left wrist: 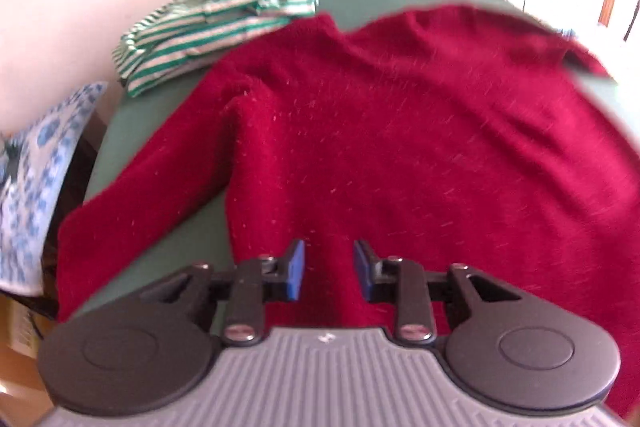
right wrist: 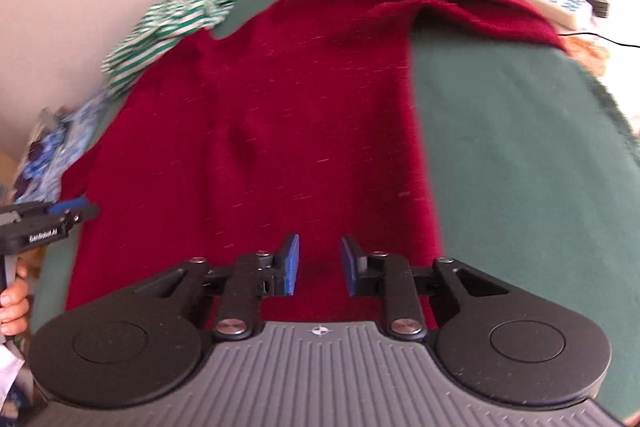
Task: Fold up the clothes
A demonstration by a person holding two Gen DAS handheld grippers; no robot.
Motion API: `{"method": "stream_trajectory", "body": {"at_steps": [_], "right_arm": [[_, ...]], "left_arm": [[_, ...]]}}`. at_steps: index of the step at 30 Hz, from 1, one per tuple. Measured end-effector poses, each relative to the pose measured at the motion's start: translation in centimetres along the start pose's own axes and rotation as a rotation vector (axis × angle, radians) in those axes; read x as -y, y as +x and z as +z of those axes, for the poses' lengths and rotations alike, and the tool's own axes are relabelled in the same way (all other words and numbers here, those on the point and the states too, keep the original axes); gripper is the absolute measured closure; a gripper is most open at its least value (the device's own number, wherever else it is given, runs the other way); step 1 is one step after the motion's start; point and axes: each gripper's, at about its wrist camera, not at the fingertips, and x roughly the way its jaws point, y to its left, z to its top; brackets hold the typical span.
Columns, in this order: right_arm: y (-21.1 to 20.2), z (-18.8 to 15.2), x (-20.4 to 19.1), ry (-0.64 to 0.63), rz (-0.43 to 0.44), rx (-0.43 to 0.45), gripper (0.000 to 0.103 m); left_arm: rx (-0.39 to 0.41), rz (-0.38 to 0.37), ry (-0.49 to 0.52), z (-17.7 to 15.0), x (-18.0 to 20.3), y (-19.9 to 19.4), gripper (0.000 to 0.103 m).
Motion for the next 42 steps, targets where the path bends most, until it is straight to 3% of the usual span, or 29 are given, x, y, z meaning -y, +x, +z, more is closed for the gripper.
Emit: {"method": "stream_trajectory", "body": {"at_steps": [2,3,5,6,8,10,12,14,15,16,17,19,24,25,27,31,36,42], "right_arm": [[0.1,-0.4,0.6,0.034,-0.053,-0.002,0.083],[-0.3,-0.5,1.5,0.060,-0.067,0.002,0.083],[-1.1,-0.3,1.7,0.118,-0.085,0.027,0.078],[-1.1,-0.2,1.4,0.123,-0.063,0.046,0.076],[-1.1,-0.1,0.7,0.135,-0.017,0.078,0.072],[0.8,0.4,0.3,0.167,0.034,0.051,0.072],[2.0,1.3,1.1,0.174,0.038,0.046,0.073],[2.4,2.3,2.3,0.162,0.027,0.044,0.084],[1.9,3.0,2.9,0.147,0.011,0.043,0.084],[1.4,3.8,3.5,0.131,-0.011,0.055,0.081],[0.5,4.7,4.5,0.124,-0.024,0.085,0.073],[-0.3,6.6,7.2,0.130,-0.041,0.135,0.070],[-0.3,11.2,14.3,0.097,-0.150,0.172,0.067],[0.2,11.8,15.5,0.057,-0.189,0.166,0.061],[1.5,12.3,17.9,-0.002,-0.264,0.114,0.060],[3.5,11.4,21.2,-0.069,-0.201,0.022,0.060],[5.4,11.1,21.5,-0.126,-0.090,0.035,0.060],[8.2,12.0,23.8,-0.012,-0.019,0.049,0.062]], "left_arm": [[-0.016,0.019,0.028,-0.7,-1.3,1.1,0.065],[-0.015,0.028,0.026,-0.8,-2.2,1.1,0.053],[-0.013,0.046,0.021,-1.0,-4.0,1.0,0.054],[-0.020,0.042,0.007,-0.7,-4.6,1.0,0.063],[-0.010,-0.023,-0.042,0.2,-5.1,0.8,0.065],[-0.014,-0.052,-0.028,1.2,-4.2,1.3,0.063],[-0.034,-0.012,0.022,1.8,-2.9,2.4,0.061],[-0.056,0.036,0.045,1.9,-2.5,3.1,0.052],[-0.067,0.059,0.044,2.1,-2.6,3.0,0.052],[-0.065,0.080,0.042,2.7,-2.5,2.6,0.059],[-0.063,0.102,0.039,3.3,-2.4,2.1,0.062],[-0.032,0.121,0.025,4.9,-1.8,1.0,0.061],[0.059,0.100,0.140,10.8,3.9,1.6,0.053],[0.061,0.093,0.165,11.9,5.3,2.1,0.052],[0.071,0.074,0.200,13.9,8.2,3.0,0.047],[0.083,0.025,0.279,16.2,14.2,4.6,0.042],[0.075,-0.034,0.393,17.6,20.6,6.5,0.038],[0.056,-0.063,0.482,18.2,25.0,8.1,0.036]]}}
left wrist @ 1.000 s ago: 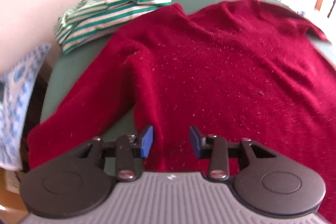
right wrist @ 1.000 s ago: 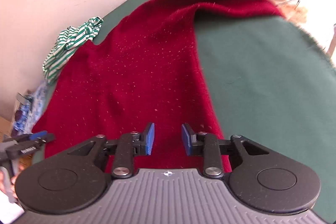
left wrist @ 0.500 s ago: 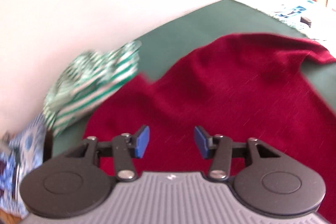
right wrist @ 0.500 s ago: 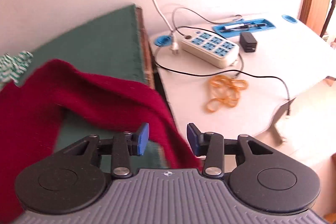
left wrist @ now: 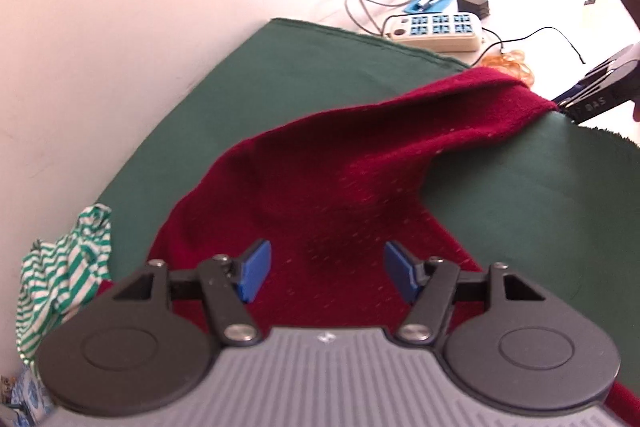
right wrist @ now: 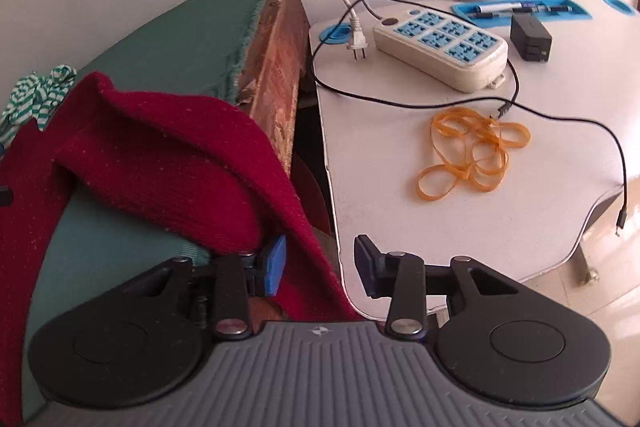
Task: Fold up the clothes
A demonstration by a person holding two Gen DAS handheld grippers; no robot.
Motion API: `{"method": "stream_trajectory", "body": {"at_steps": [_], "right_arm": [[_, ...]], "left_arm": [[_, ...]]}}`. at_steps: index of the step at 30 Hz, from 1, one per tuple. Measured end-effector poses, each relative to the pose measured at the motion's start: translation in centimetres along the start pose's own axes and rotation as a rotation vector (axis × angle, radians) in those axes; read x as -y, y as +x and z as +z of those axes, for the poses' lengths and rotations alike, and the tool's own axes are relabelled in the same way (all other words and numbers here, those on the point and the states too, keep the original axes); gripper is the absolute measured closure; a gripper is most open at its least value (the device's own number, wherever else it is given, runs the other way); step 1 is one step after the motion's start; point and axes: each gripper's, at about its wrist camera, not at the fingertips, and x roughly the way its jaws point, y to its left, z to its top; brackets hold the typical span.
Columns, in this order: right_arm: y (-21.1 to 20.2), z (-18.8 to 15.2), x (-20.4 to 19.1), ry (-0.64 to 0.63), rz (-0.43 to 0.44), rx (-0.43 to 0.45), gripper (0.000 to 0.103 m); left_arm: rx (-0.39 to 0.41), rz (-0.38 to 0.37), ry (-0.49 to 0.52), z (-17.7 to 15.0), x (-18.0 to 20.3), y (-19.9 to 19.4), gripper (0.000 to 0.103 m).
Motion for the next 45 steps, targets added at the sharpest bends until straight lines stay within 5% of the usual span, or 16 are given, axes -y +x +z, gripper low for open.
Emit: {"method": "stream_trajectory", "body": {"at_steps": [8,9,10,17,25,31,33,35,37,41,43,45], "right_arm": [[1.2,-0.8,2.4,0.076,0.152,-0.001,0.066],[1.5,-0.7,2.7,0.097,0.165,0.004,0.075],[1.5,-0.4,2.9,0.114,0.168,0.012,0.098],[-4.4,3.4,1.5,0.094,0.105,0.201,0.099],[-12.6,8.9,-9.5,-0.091,0.168,0.161,0.099],[-11.1,7.9,-20.0,-0.116,0.320,0.045,0.098],[-8.6,7.1,-23.0,-0.090,0.383,-0.032,0.092],[-6.1,6.1,-26.0,-0.065,0.445,-0.110,0.067],[-4.5,4.8,-27.8,-0.058,0.498,-0.199,0.057],[-8.0,2.5,-24.7,0.046,0.531,0.004,0.057],[-10.2,1.1,-21.9,0.092,0.395,0.124,0.051],[-10.5,-0.7,-20.0,0.063,0.237,0.145,0.038]], "left_arm": [[-0.011,-0.055,-0.084,0.9,-0.5,1.1,0.029],[-0.015,-0.052,-0.086,0.9,-0.4,1.1,0.028],[-0.015,-0.043,-0.083,0.8,-0.3,0.9,0.027],[-0.025,0.029,-0.121,-1.3,-1.9,0.1,0.020],[-0.020,0.070,-0.240,-5.2,-6.4,-1.8,0.018],[0.056,0.049,-0.335,-8.9,-9.3,-5.5,0.010],[0.062,0.042,-0.365,-10.6,-10.2,-6.3,0.008],[0.060,0.037,-0.389,-12.4,-11.0,-6.9,0.008],[0.056,-0.002,-0.402,-13.8,-11.0,-7.0,0.010],[0.056,-0.095,-0.429,-16.4,-10.8,-7.3,0.010],[0.076,-0.148,-0.441,-16.8,-10.2,-7.6,0.010],[0.095,-0.191,-0.446,-16.9,-9.4,-7.7,0.009]]}}
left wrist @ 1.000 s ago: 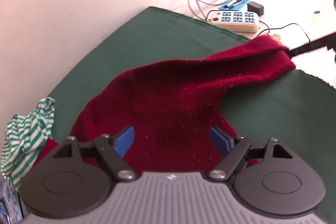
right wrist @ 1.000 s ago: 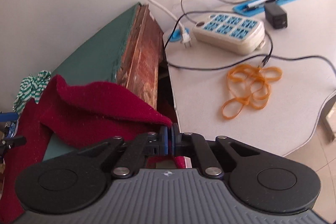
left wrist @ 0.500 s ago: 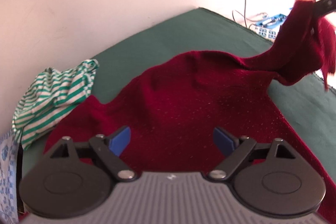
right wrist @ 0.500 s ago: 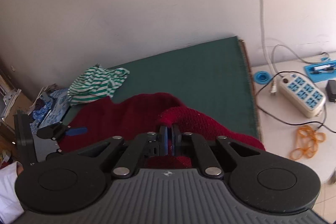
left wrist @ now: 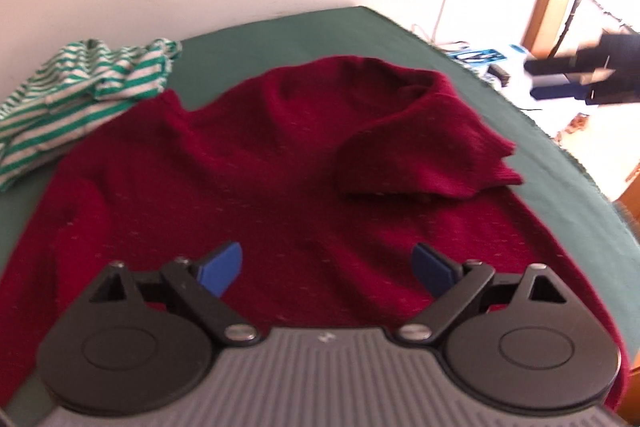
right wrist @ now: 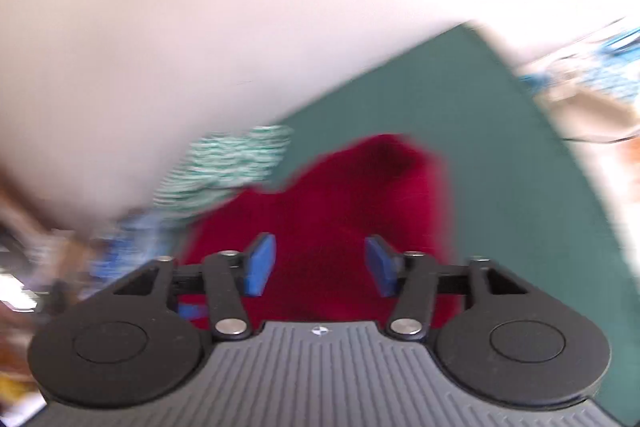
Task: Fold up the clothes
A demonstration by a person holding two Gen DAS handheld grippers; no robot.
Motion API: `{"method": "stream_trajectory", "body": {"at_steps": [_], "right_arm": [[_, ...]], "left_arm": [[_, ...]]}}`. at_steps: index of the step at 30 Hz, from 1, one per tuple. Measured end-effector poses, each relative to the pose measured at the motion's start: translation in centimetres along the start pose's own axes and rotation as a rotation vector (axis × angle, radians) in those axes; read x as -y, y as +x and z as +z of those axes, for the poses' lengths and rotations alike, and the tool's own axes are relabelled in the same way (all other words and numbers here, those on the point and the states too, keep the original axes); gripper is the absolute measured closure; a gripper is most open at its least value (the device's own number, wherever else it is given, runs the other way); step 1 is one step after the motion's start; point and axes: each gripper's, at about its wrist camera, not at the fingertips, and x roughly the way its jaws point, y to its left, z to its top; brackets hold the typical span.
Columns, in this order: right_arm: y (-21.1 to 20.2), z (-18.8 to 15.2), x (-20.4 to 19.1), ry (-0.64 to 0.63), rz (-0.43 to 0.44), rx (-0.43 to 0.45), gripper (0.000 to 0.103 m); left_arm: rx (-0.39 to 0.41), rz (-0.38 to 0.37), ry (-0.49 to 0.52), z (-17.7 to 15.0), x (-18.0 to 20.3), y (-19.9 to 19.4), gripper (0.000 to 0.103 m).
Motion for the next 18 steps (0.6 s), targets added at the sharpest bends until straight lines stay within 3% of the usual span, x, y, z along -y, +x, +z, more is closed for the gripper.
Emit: {"method": "stream_trajectory", "body": {"at_steps": [3,6,7,8,9,15,16,18], "right_arm": [[2.0,-1.7,2.5,-0.034,-0.145,-0.061,0.038],[4.4,-2.5,4.4,0.032,-0.113,-0.069,0.042],[4.8,-2.6,4.7,0.042,-0.109,-0.082,0.059],[5.1,-2.6,4.9,0.052,-0.099,-0.093,0.092],[4.6,-2.8,4.4,0.068,-0.056,-0.096,0.100],[1.6,-4.6,-1.4,0.124,0.274,-0.193,0.100],[1.5,-5.2,-3.2,0.058,0.275,-0.211,0.100],[1.1,-6.0,-6.6,-0.155,0.189,-0.183,0.093]], "left_arm": [[0.001,-0.026,0.009,0.3,1.5,0.6,0.009],[-0.010,-0.033,0.022,0.6,2.9,0.9,0.009],[-0.012,-0.020,0.039,0.7,3.4,0.9,0.009],[-0.009,-0.004,0.055,0.7,3.7,0.8,0.009],[-0.004,0.010,0.067,0.6,3.9,0.7,0.009],[-0.018,-0.012,-0.024,-0.8,1.8,-0.9,0.010],[-0.021,-0.001,-0.044,-1.3,1.4,-1.3,0.010],[-0.026,0.021,-0.083,-2.1,0.5,-2.2,0.010]]}}
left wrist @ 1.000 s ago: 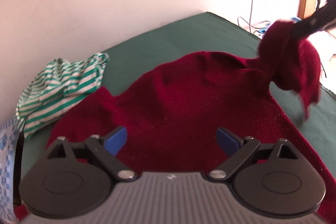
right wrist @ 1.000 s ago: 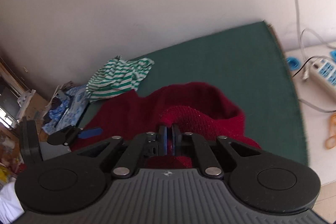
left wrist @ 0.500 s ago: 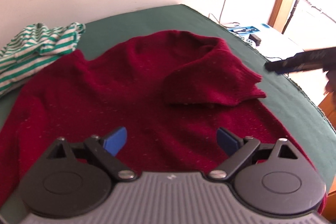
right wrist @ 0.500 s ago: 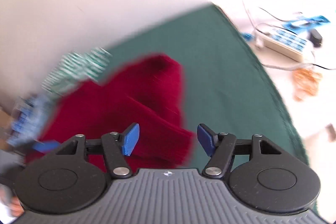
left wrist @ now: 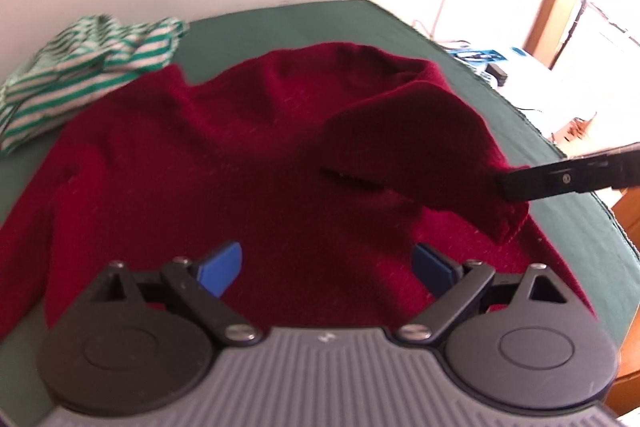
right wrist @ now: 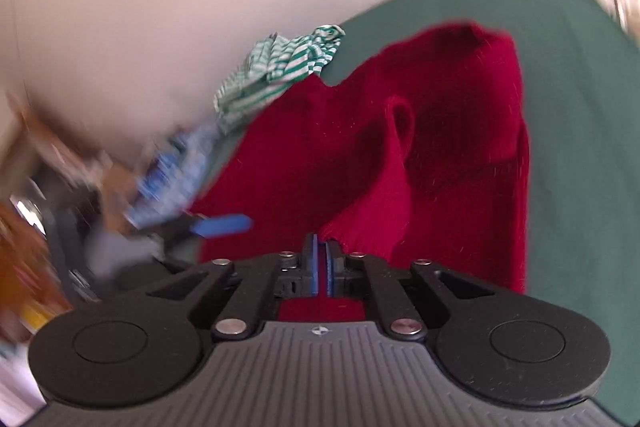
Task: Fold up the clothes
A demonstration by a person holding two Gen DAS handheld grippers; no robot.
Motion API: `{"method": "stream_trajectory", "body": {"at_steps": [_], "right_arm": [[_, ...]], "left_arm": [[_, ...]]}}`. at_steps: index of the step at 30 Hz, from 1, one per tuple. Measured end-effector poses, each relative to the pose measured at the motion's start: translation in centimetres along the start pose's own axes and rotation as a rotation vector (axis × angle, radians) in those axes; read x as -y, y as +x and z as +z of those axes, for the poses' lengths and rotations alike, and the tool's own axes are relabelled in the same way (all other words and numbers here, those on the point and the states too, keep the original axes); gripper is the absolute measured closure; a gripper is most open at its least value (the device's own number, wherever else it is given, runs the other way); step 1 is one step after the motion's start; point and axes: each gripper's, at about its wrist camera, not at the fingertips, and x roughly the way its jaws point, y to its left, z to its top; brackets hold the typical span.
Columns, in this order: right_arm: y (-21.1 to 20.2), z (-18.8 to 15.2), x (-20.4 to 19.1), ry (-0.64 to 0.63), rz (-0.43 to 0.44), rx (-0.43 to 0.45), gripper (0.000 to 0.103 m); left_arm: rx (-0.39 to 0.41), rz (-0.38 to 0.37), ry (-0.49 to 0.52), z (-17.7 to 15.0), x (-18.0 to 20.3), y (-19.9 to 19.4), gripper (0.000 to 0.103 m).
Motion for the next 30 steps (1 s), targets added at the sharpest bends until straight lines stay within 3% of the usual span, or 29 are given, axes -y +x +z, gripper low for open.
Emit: {"method": "stream_trajectory", "body": {"at_steps": [1,2,3,4,6,7,9,12,14,17,18,19,20,24,30], "right_arm": [[0.1,0.0,-0.9,-0.062,-0.029,-0.001,0.081],[0.1,0.2,-0.7,-0.039,0.032,-0.024,0.055],[0.1,0.3,-0.4,-0.007,0.102,-0.049,0.044],[0.1,0.4,0.8,0.076,0.205,-0.071,0.042],[-1.3,0.5,2.2,0.138,0.161,0.004,0.050],[-2.1,0.5,2.8,0.163,0.126,0.044,0.049],[-3.6,0.1,3.8,0.138,-0.074,0.122,0.049],[-4.8,-0.9,5.8,0.139,-0.287,0.138,0.055],[-5.3,-1.7,6.9,0.156,-0.315,0.133,0.055],[-6.0,-3.3,7.3,0.184,-0.334,0.156,0.055],[-6.2,-3.7,7.4,0.194,-0.341,0.165,0.055],[-6.5,-4.1,7.6,0.210,-0.346,0.180,0.054],[-6.6,-4.2,7.9,0.229,-0.340,0.193,0.054],[-7.2,-5.2,8.4,0.246,-0.321,0.228,0.054],[-7.5,-5.0,8.8,0.227,-0.288,0.252,0.054]], "left_arm": [[-0.001,-0.011,-0.027,-0.3,-0.4,-0.4,0.010],[-0.001,-0.023,-0.054,-0.6,-0.7,-0.8,0.010],[0.001,-0.044,-0.066,-0.8,-0.7,-1.1,0.010],[0.011,-0.040,-0.046,-0.9,0.0,-1.2,0.009],[0.030,-0.031,0.023,-0.9,2.2,-0.9,0.007],[0.038,-0.028,0.073,-0.8,3.7,-0.6,0.007],[0.053,-0.021,0.172,-0.6,6.6,0.2,0.007],[0.061,-0.020,0.331,0.0,11.2,2.1,0.008],[0.060,-0.014,0.432,0.6,13.8,3.7,0.007],[0.064,0.031,0.505,1.3,16.5,6.5,0.011],[0.064,0.045,0.523,1.2,16.9,7.3,0.021],[0.055,0.063,0.534,1.1,17.1,8.1,0.042],[0.040,0.064,0.528,1.1,17.0,8.9,0.052],[0.029,-0.066,0.439,1.8,15.4,9.0,0.098],[0.063,-0.070,0.300,3.0,12.6,5.7,0.100]]}}
